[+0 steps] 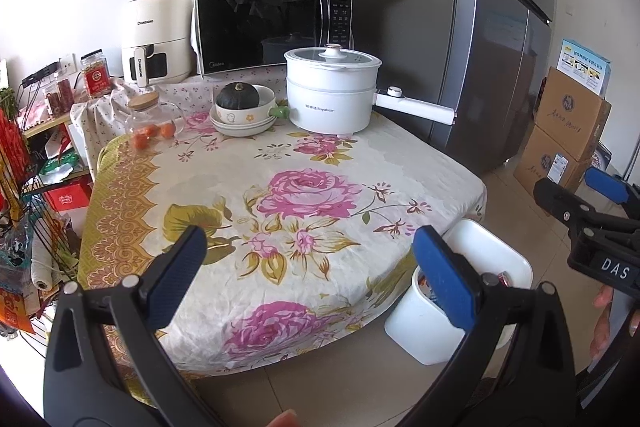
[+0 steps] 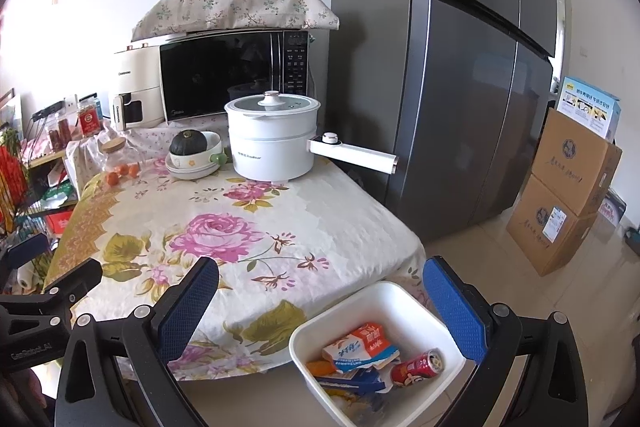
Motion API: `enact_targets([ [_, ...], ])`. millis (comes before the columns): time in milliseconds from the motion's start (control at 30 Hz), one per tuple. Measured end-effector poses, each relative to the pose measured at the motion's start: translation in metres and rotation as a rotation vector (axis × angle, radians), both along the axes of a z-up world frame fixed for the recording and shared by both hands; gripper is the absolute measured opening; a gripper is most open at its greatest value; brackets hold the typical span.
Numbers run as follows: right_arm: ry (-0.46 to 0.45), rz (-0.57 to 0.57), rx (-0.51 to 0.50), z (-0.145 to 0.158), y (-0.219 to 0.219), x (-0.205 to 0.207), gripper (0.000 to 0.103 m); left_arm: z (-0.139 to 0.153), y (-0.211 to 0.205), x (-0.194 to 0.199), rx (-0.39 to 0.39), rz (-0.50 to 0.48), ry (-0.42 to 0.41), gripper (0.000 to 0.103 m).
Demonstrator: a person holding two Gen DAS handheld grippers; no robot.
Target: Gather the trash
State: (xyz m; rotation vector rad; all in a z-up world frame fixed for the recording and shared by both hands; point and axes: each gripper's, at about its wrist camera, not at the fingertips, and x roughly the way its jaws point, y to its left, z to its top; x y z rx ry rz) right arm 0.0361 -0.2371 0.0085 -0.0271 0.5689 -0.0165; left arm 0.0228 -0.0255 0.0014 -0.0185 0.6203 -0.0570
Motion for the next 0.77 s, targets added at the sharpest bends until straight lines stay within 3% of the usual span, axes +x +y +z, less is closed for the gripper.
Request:
enact_targets([
  [333, 0.016, -0.023, 0.05, 0.0, -0.014, 0.003, 0.103, 0.003, 0.0, -0.002, 0.015, 0.025, -0.01, 0.103],
  [767, 0.036, -0.03, 0.057, -0.001, -0.013, 0.005, 0.103, 0.005, 0.002, -0.001, -0.03, 0.007, 0.001, 0.103],
])
